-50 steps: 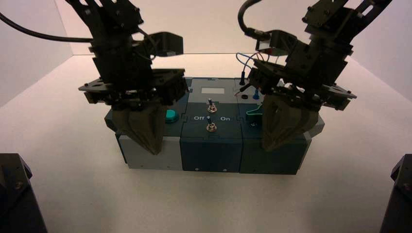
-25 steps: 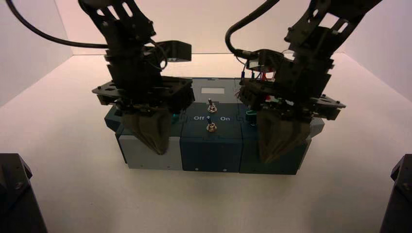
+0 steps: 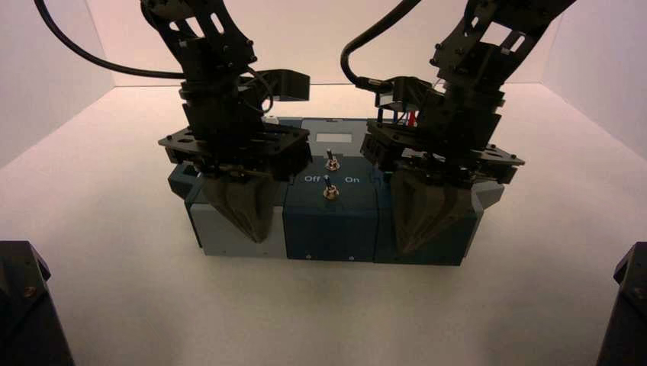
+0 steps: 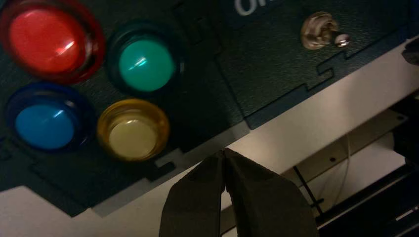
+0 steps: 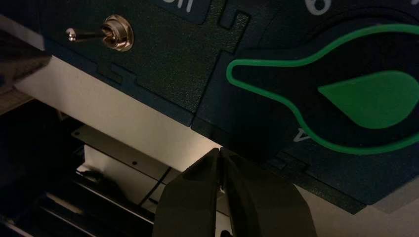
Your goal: Move the box away.
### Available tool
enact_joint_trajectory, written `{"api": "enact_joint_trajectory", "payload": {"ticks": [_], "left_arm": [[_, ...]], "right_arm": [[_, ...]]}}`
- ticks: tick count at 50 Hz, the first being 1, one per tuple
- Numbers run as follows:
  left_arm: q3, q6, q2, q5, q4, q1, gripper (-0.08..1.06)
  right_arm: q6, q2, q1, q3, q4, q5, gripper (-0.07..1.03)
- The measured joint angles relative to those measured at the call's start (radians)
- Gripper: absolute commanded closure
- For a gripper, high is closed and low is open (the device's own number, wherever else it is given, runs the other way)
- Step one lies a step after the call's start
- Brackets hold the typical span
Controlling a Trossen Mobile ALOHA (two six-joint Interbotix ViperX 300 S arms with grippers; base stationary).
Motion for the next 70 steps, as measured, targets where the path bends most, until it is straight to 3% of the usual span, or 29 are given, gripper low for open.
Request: {"api": "enact_joint_trajectory", "payload": {"ticks": [11, 30, 49, 70], "left_arm": [[-0.008, 0.012, -0.002, 0.003, 0.031, 0.055, 1.01], [-0.067, 0.014, 0.0, 0.011, 0.098, 0.092, 1.01], [-0.11, 0.015, 0.055, 0.005, 0.17, 0.152, 1.01], [-0.133, 0.015, 0.127, -0.054, 0.183, 0.164, 1.01]], "right_arm": [[0.0, 0.021, -0.014, -0.023, -0.012, -0.003, 0.99], [0.0, 0.028, -0.13, -0.043, -0.072, 0.0, 0.99], [0.0, 0.086, -0.152, -0.123, -0.097, 0.002, 0.99], [0.0, 0.143, -0.184, -0.169, -0.133, 0.003, 0.99]]}}
